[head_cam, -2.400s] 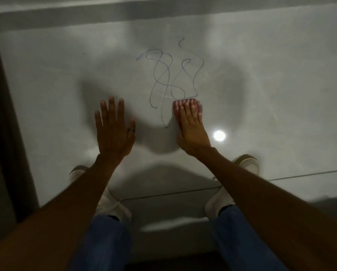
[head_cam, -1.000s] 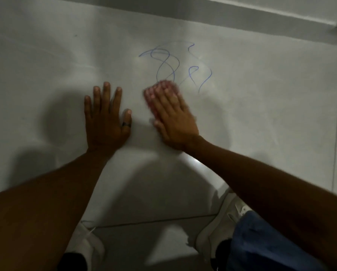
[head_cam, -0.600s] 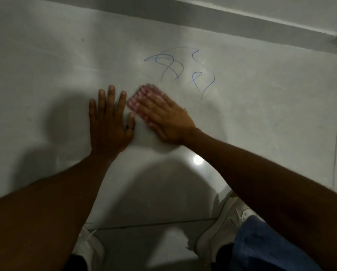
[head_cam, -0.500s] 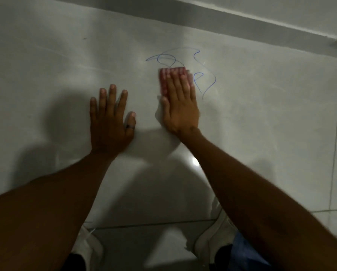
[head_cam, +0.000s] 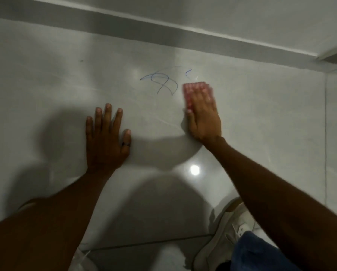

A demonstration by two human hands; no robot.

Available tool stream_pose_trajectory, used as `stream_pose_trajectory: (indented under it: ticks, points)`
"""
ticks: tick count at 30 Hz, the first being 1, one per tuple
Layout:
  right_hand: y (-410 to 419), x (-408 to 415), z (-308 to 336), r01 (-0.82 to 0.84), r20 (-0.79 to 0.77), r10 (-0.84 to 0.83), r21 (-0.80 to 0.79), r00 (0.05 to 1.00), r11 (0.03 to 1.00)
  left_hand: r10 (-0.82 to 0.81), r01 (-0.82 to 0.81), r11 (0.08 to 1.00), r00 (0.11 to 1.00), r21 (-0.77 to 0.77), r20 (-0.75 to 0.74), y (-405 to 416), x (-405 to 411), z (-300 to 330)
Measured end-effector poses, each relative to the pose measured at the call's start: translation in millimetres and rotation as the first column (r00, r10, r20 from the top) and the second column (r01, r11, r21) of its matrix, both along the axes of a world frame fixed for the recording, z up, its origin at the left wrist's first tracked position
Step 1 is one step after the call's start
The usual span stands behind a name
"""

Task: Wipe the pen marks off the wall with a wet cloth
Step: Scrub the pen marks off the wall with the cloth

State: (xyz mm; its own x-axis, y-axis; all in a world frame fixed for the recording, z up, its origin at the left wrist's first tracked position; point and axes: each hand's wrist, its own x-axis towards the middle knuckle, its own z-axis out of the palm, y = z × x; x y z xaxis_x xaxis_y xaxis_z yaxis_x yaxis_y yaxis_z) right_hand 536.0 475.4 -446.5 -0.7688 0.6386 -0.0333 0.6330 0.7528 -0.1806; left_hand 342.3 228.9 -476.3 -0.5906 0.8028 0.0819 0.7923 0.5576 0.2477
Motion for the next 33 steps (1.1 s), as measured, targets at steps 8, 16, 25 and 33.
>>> stream_pose_trajectory:
  ticks: [8, 16, 25, 33]
  points:
    - [29, -29, 3, 0.168, 0.051, -0.169, 0.023, 0.984, 0.986, 0.012, -0.012, 1.0, 1.0, -0.013, -0.027, 2, 2, 4]
    - [24, -89, 7, 0.254, 0.047, -0.252, -0.049, 0.967, 0.966, 0.009, -0.01, 0.999, 1.0, -0.047, -0.019, 2, 1, 8]
    - [-17, -130, 2, -0.038, 0.01, 0.038, -0.03, 0.999, 0.999, -0.004, 0.003, 0.999, 1.0, -0.054, -0.015, 3, 2, 9]
    - [-37, -148, -1, -0.121, -0.021, 0.12, -0.039, 0.993, 0.992, -0.003, 0.001, 0.999, 0.999, -0.034, -0.043, 2, 2, 8]
